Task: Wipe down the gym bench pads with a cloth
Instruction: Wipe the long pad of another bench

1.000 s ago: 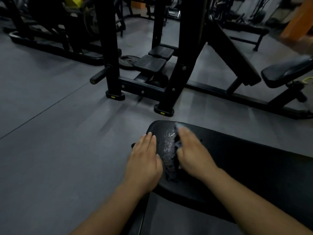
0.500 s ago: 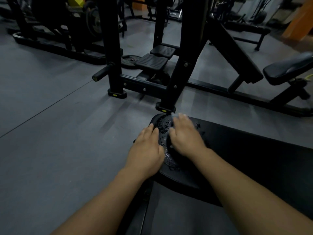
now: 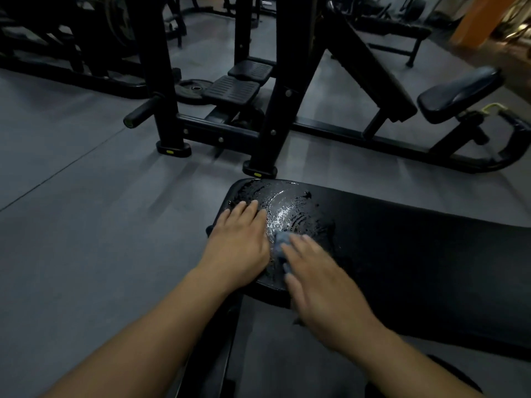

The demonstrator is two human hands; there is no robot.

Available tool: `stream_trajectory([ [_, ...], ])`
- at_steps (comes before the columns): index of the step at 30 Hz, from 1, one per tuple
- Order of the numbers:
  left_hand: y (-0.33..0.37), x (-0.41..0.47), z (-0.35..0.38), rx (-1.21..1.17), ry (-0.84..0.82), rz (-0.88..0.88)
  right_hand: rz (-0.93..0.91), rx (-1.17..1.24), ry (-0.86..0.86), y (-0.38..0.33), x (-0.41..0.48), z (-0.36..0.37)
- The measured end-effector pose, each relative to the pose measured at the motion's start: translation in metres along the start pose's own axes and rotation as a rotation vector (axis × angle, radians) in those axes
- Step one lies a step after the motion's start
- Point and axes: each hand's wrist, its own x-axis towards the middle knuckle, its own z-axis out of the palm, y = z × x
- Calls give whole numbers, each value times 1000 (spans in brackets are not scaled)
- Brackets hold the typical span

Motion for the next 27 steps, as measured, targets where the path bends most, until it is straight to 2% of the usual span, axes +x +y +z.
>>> stream_trajectory([
  [4, 9, 2, 1, 12, -8, -6, 326, -21, 55, 62, 77, -6],
  [5, 10, 4, 1, 13, -16, -6, 341, -44, 36, 58, 95, -2],
  [7, 12, 8, 0, 17, -21, -19, 208, -65, 10, 35, 96, 5],
  [9, 13, 13, 1, 19, -17, -25, 51, 1, 16, 24, 58, 4],
  [10, 16, 15, 1, 17, -16, -26, 31, 24, 25, 31, 43, -1],
  [12, 24, 19, 3, 11, -14, -3, 135, -9, 53, 69, 49, -7],
  [15, 35, 25, 7, 23, -7, 73, 393, -31, 90, 103, 112, -8],
  [17, 35, 29, 10, 22, 9, 81, 360, -71, 75, 83, 125, 0],
  [18, 34, 30, 10, 24, 18, 81, 269, -68, 51, 69, 113, 1],
  [20, 32, 31, 11, 35, 17, 86, 99, -8, 38, 50, 64, -6],
  [21, 33, 30, 11, 44, 9, 87, 76, 22, 34, 52, 41, -13],
  [23, 36, 25, 9, 61, 1, 82, 137, 24, 47, 75, 22, -22],
  [25, 40, 25, 7, 60, -12, 61, 285, -1, 63, 104, 44, -26],
  [27, 45, 29, 6, 54, -31, 26, 394, -25, 39, 96, 67, -22],
])
